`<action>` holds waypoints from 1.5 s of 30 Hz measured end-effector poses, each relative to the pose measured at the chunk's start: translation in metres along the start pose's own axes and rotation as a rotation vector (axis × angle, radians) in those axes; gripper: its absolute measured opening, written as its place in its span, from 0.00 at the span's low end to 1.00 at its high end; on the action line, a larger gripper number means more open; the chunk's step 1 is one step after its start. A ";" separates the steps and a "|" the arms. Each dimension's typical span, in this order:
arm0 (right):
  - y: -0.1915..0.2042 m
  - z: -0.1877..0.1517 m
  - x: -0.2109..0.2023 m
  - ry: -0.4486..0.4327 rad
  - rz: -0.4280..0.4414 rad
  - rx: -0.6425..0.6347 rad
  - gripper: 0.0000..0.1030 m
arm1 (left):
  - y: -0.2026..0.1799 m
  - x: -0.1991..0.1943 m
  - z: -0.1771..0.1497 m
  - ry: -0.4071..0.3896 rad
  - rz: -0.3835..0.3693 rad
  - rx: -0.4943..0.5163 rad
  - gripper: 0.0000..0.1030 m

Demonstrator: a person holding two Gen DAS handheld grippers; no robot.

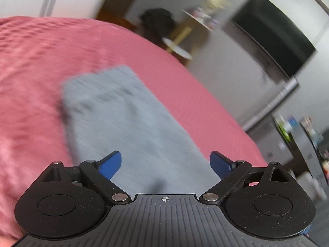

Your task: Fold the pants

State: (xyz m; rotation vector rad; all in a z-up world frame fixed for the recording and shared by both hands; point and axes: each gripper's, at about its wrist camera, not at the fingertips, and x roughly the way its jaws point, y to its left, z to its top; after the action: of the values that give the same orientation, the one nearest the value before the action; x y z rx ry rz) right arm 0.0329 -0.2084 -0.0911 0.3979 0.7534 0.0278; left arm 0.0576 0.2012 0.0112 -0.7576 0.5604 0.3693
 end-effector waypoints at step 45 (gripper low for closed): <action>0.007 -0.001 0.003 -0.005 -0.037 -0.089 0.82 | 0.114 0.070 0.027 0.009 -0.146 -0.160 0.92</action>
State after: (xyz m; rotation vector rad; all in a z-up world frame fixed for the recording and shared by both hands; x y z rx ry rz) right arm 0.0353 -0.2005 -0.0916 0.2995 0.7518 0.0255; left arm 0.0651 0.3056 -0.0767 -0.9487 0.4843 0.2776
